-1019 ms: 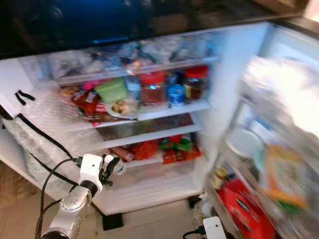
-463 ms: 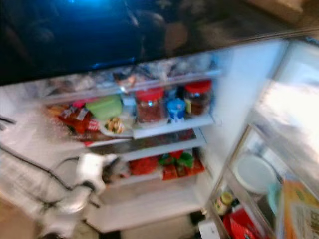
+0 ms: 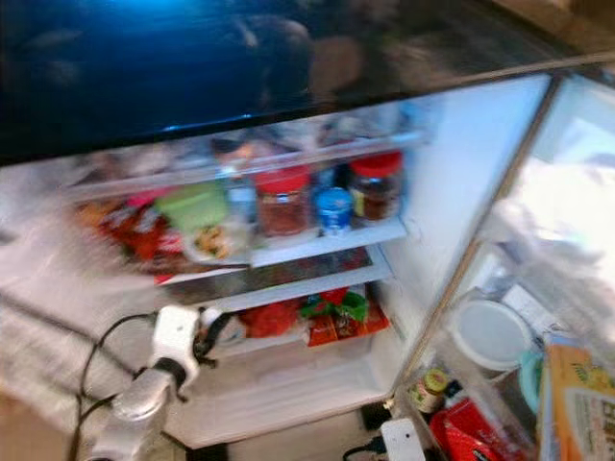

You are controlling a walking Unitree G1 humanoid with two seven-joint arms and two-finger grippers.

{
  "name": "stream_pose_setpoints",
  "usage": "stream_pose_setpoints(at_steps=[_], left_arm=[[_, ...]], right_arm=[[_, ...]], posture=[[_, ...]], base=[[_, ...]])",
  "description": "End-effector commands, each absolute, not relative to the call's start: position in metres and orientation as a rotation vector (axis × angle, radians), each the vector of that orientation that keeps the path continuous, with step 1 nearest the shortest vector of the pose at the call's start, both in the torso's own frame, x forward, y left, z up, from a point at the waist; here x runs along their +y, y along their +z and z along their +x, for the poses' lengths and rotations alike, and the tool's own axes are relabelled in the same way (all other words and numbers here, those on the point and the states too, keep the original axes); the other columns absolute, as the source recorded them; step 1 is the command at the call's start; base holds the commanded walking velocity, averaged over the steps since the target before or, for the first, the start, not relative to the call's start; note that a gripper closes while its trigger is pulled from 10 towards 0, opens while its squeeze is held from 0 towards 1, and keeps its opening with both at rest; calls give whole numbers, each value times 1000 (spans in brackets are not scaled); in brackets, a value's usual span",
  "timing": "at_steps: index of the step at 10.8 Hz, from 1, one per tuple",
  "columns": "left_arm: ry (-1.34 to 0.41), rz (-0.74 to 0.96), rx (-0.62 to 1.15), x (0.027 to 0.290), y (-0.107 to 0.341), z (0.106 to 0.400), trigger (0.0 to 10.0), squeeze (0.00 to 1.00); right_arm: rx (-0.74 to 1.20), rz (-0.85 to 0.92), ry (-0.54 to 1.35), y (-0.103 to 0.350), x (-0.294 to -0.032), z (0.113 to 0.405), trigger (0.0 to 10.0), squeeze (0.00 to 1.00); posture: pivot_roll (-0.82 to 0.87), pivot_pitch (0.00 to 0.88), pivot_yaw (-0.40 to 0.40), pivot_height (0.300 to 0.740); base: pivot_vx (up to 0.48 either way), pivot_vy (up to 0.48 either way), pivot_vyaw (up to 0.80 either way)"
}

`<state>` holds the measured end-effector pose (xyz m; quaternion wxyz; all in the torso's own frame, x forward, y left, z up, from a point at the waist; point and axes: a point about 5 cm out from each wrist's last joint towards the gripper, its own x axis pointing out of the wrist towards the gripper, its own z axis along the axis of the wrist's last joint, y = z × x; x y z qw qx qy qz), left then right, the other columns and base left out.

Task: Restocking fridge

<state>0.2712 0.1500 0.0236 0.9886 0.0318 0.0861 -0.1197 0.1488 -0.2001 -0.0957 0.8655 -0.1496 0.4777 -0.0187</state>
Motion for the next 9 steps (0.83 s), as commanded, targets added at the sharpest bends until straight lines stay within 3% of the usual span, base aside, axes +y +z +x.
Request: stream_pose_setpoints(at_steps=[1,5,9], left_arm=[[-237,55,121,148,33,275,10000,0],[-205,71,65,150,42,280,10000,0],[-181,93,0,151,53,286,10000,0]], right_arm=[[978,-284,-50,-94,-200,153,10000,0],[996,-264,-50,-95,-199,151,10000,0],[1003,-262,-33,-96,-197,149,10000,0]], posture=[[-83,25,44,740],[-85,21,45,740],[-87,10,45,677]], base=[[0,0,0],[0,0,0],[0,0,0]])
